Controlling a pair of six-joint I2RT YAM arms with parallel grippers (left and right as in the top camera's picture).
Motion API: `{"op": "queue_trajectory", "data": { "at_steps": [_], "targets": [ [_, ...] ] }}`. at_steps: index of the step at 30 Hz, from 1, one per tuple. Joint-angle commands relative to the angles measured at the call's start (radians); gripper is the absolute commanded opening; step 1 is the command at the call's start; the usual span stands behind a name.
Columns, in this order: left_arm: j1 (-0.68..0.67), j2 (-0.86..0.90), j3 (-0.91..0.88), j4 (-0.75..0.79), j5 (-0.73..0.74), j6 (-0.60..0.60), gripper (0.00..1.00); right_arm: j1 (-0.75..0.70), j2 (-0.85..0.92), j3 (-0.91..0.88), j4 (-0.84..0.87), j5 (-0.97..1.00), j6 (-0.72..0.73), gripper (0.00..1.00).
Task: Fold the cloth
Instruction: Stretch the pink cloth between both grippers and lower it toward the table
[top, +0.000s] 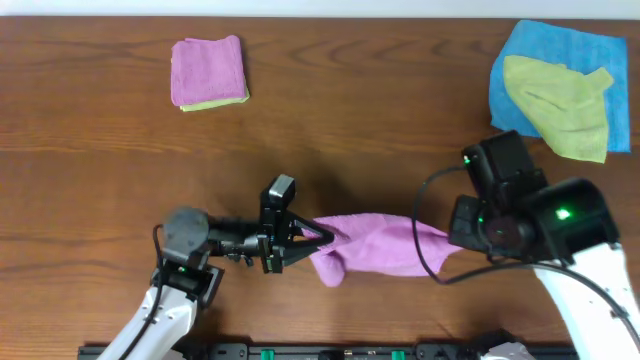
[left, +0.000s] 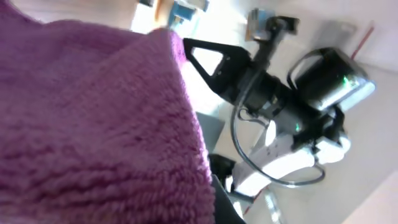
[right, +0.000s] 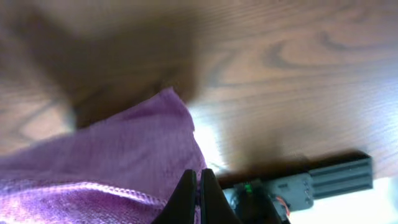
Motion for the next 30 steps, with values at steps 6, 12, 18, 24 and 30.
{"op": "queue_trajectory", "data": {
  "at_steps": [6,12,18,24,30],
  "targets": [
    [0.025,0.042,-0.010,-0.264,-0.201,0.379,0.06,-0.005,0.026,-0.074,0.288,0.096,-0.007,0.01],
    [0.072,0.047,-0.010,-0.268,-0.358,0.511,0.06,-0.005,0.071,-0.074,0.488,0.117,-0.059,0.02],
    [0.116,0.048,-0.010,-0.277,-0.456,0.633,0.06,-0.005,0.126,-0.074,0.622,0.114,-0.085,0.01],
    [0.129,0.049,-0.009,-0.305,-0.414,0.635,0.06,-0.005,0.148,-0.072,0.634,0.106,-0.085,0.02],
    [0.129,0.042,-0.009,0.089,-0.257,0.352,0.06,-0.005,0.074,-0.002,0.397,0.106,-0.075,0.01]
  ]
}}
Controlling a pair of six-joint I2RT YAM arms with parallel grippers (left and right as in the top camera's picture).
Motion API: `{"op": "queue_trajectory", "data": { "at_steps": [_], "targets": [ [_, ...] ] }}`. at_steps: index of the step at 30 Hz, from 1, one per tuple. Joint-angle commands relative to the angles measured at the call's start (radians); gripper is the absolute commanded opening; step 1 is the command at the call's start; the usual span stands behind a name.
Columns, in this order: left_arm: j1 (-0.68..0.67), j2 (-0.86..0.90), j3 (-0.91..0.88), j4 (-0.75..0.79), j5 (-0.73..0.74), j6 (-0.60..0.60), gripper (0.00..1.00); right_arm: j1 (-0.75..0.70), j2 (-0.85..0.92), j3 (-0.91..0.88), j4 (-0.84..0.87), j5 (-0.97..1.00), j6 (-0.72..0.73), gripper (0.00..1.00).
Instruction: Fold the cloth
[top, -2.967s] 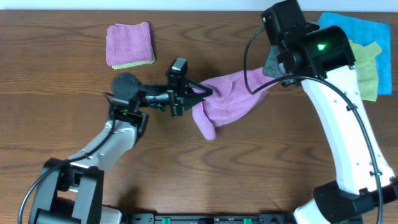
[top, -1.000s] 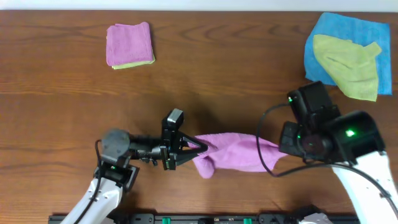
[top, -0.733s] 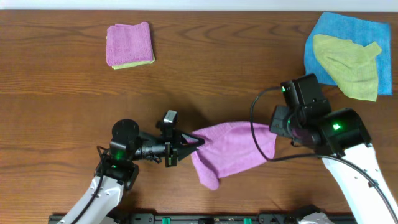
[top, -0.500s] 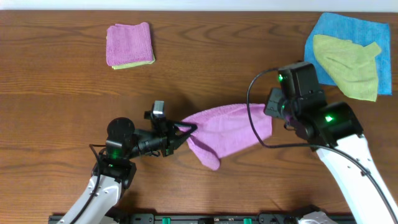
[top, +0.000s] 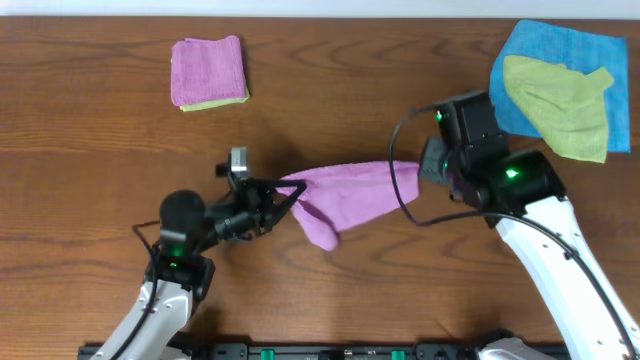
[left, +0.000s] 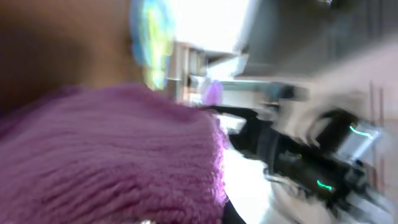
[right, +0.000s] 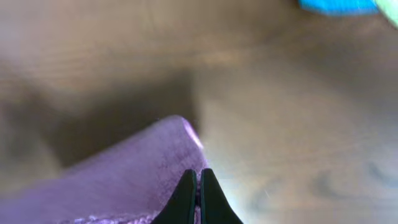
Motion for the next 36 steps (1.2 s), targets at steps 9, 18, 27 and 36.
{"op": "queue_trajectory", "data": {
  "at_steps": [9,18,27,36],
  "targets": [
    [-0.036,-0.121,0.005,0.232,0.153,-0.360,0.06,-0.005,-0.172,0.208,-0.471,-0.088,0.124,0.01],
    [-0.148,-0.181,0.005,0.168,0.184,-0.446,0.06,0.014,-0.241,0.236,-0.645,-0.234,0.190,0.01],
    [-0.159,-0.180,0.005,-0.095,0.190,-0.263,0.06,0.034,-0.214,0.229,-0.645,-0.053,0.276,0.01],
    [-0.158,-0.180,0.005,-0.372,0.076,-0.038,0.07,0.034,-0.048,0.086,-0.500,0.069,0.367,0.01]
  ]
}}
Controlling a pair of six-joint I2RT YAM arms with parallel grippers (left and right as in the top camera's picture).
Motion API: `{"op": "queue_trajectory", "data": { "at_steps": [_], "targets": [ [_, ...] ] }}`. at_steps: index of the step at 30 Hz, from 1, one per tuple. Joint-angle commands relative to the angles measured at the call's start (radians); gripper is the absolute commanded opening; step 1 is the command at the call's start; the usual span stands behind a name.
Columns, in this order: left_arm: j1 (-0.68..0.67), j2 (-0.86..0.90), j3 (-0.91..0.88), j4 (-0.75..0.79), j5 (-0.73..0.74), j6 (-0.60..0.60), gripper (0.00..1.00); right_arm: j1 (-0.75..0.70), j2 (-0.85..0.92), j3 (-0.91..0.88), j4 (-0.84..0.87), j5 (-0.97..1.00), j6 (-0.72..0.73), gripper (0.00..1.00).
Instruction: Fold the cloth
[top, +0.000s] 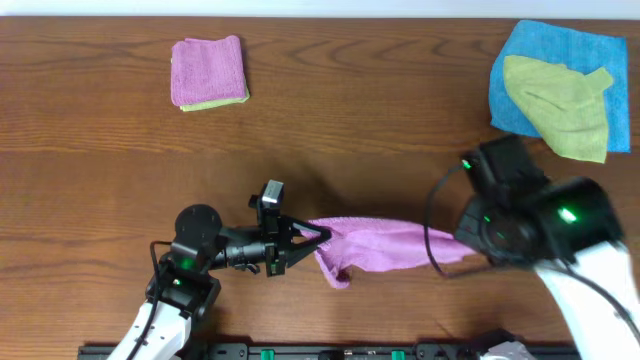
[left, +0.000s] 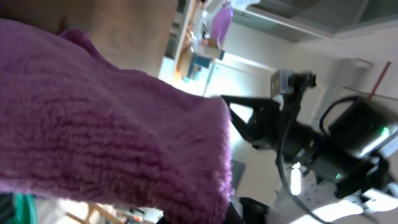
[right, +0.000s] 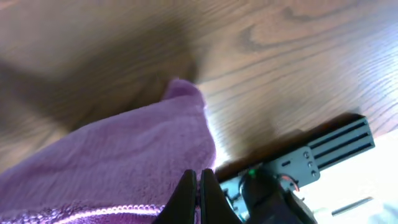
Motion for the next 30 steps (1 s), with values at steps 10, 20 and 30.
{"op": "queue_trajectory", "data": {
  "at_steps": [10,20,30],
  "targets": [
    [0.000,-0.006,0.007,-0.244,-0.300,0.394,0.09,0.009,0.163,-0.029,0.388,0.182,-0.006,0.01],
    [0.000,-0.005,0.007,-0.352,-0.641,0.517,0.50,0.009,0.341,-0.034,0.636,0.206,-0.006,0.27],
    [0.000,0.005,0.007,-0.365,-0.710,0.518,0.54,0.008,0.446,-0.031,0.856,0.208,-0.234,0.99]
  ]
}}
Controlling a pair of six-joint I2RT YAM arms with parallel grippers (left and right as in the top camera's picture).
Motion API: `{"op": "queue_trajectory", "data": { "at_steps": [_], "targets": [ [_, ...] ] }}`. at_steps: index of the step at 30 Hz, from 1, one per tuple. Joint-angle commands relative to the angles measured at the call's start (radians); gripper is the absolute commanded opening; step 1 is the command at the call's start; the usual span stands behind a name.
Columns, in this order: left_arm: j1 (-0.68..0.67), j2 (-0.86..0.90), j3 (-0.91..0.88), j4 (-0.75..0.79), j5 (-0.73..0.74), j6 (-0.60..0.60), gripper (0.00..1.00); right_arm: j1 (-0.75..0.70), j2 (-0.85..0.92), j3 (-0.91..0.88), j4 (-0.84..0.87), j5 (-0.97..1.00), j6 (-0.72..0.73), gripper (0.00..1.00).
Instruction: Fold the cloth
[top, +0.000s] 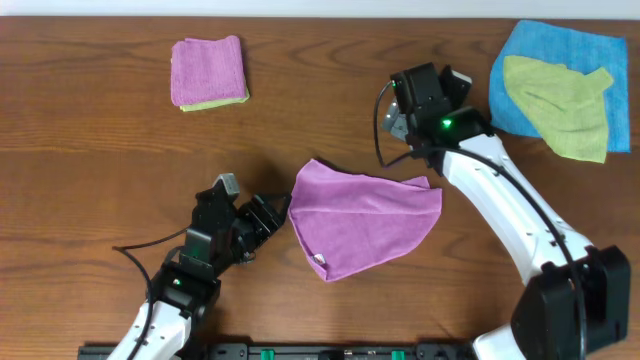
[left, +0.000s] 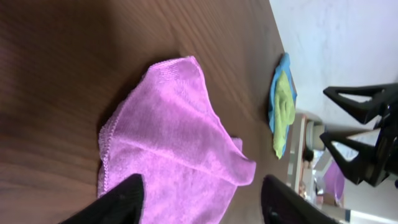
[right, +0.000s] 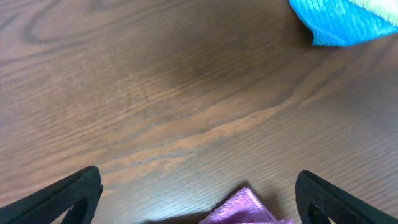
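Note:
The purple cloth (top: 362, 218) lies spread on the wooden table (top: 120, 160) as a rough quadrilateral, with one corner pointing toward the front edge. My left gripper (top: 268, 218) is open just left of the cloth's left edge, touching nothing. In the left wrist view the purple cloth (left: 177, 149) lies ahead of the open left gripper (left: 202, 202). My right gripper (top: 415, 100) is open above the table beyond the cloth's far right corner. In the right wrist view only a corner of the purple cloth (right: 245, 211) shows, below the open right gripper (right: 199, 199).
A folded pink-and-green stack (top: 208, 72) sits at the far left. A blue cloth (top: 580, 45) with a crumpled green cloth (top: 560, 105) on it lies at the far right corner, close to my right arm.
Both grippers were shut on the cloth, holding it stretched above the table's front. Now the cloth lies flat, both grippers are open, and the right one has moved to the far side.
The cloth hung stretched between both shut grippers near the front. Then it was held farther back over the table, then near the front again. Now it lies spread on the table, let go by both grippers.

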Motion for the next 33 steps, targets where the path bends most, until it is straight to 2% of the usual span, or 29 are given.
{"op": "queue_trajectory", "data": {
  "at_steps": [1,3,6,8,10,12,13,16,19,21,24,33],
  "targets": [
    [0.001,0.002,0.006,0.016,0.109,-0.010,0.50,0.006,-0.026,0.006,-0.054,0.019,-0.126,0.99],
    [0.001,0.002,0.006,0.028,0.230,-0.033,0.47,0.006,-0.061,0.011,-0.162,0.013,-0.137,0.99],
    [-0.007,0.004,0.006,0.031,0.337,-0.077,0.49,0.006,-0.109,0.010,-0.311,-0.035,-0.137,0.99],
    [-0.034,0.013,0.006,0.023,0.354,-0.072,0.58,0.003,-0.116,0.005,-0.368,-0.045,-0.144,0.99],
    [-0.080,0.035,0.006,0.025,0.345,-0.042,0.66,-0.005,-0.107,-0.027,-0.343,-0.072,-0.267,0.99],
    [-0.123,0.068,0.006,0.036,0.320,-0.001,0.68,-0.018,-0.094,-0.080,-0.247,-0.154,-0.517,0.99],
    [-0.139,0.083,0.006,0.052,0.306,0.012,0.72,-0.028,-0.089,-0.102,-0.211,-0.207,-0.617,0.99],
    [-0.203,0.154,0.006,0.136,0.220,0.141,0.74,-0.121,-0.072,-0.170,-0.102,-0.497,-0.830,0.99],
    [-0.238,0.224,0.006,0.141,0.164,0.179,0.78,-0.238,-0.044,-0.219,-0.047,-0.611,-0.880,0.95],
    [-0.243,0.283,0.006,0.154,0.163,0.182,0.79,-0.356,-0.015,-0.225,-0.048,-0.684,-0.905,0.88],
    [-0.243,0.341,0.006,0.192,0.163,0.182,0.80,-0.436,0.005,-0.225,-0.055,-0.801,-0.936,0.83],
    [-0.243,0.451,0.007,0.248,0.186,0.182,0.82,-0.454,0.112,-0.230,-0.114,-0.850,-0.911,0.63]
  ]
}}
